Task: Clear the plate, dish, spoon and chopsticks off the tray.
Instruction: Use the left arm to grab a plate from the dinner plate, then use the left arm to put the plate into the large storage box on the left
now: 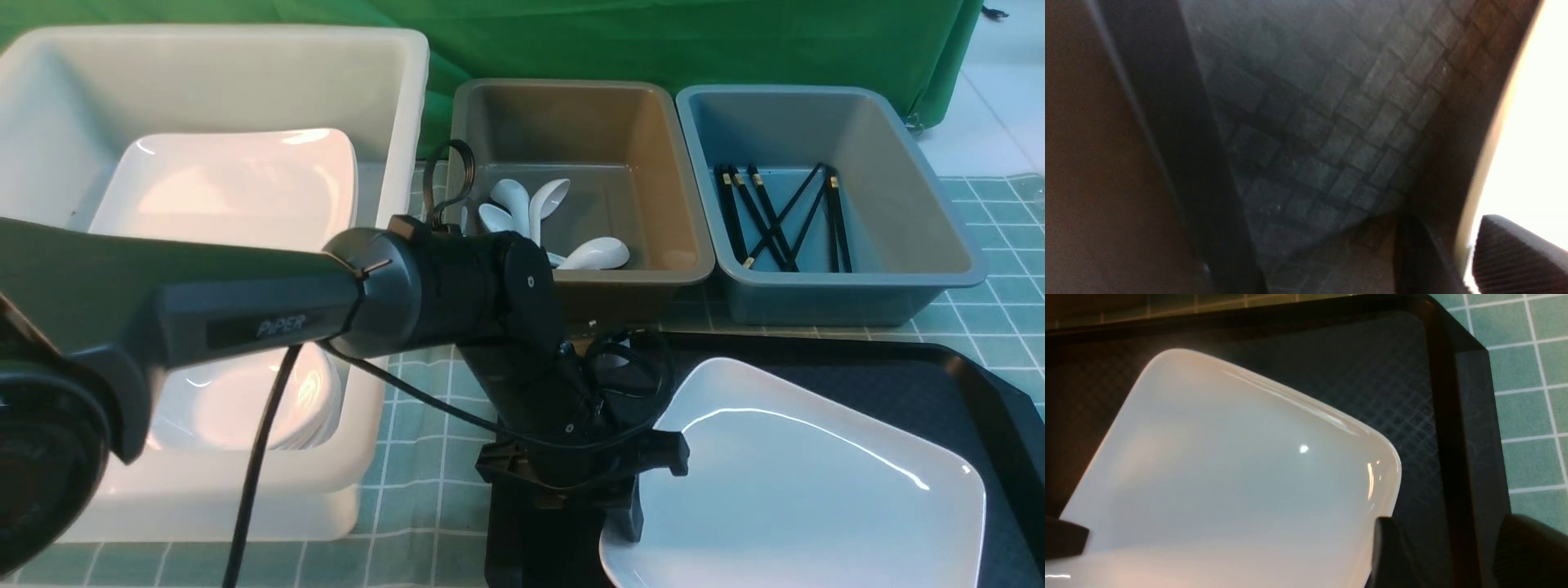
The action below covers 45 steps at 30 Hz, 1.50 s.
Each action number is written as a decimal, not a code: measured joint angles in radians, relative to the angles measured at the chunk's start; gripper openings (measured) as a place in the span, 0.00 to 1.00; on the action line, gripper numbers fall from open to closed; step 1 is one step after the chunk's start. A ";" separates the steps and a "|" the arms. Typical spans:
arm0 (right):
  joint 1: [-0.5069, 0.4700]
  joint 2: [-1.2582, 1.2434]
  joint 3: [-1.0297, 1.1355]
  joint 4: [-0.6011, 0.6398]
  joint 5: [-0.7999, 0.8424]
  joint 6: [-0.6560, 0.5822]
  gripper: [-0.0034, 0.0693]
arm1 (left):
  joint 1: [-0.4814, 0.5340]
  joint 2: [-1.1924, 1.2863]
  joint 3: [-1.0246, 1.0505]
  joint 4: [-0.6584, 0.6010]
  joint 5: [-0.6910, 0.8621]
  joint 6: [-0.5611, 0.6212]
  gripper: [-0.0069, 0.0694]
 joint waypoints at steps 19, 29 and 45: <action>0.000 0.000 0.000 0.002 -0.017 0.000 0.56 | -0.049 0.004 -0.002 -0.015 -0.046 -0.044 0.25; 0.000 0.000 0.000 0.002 -0.017 0.000 0.56 | -0.049 -0.040 0.000 -0.091 -0.086 0.062 0.18; 0.000 0.000 0.000 0.002 -0.017 0.000 0.56 | -0.048 -0.216 0.001 -0.070 -0.104 0.085 0.12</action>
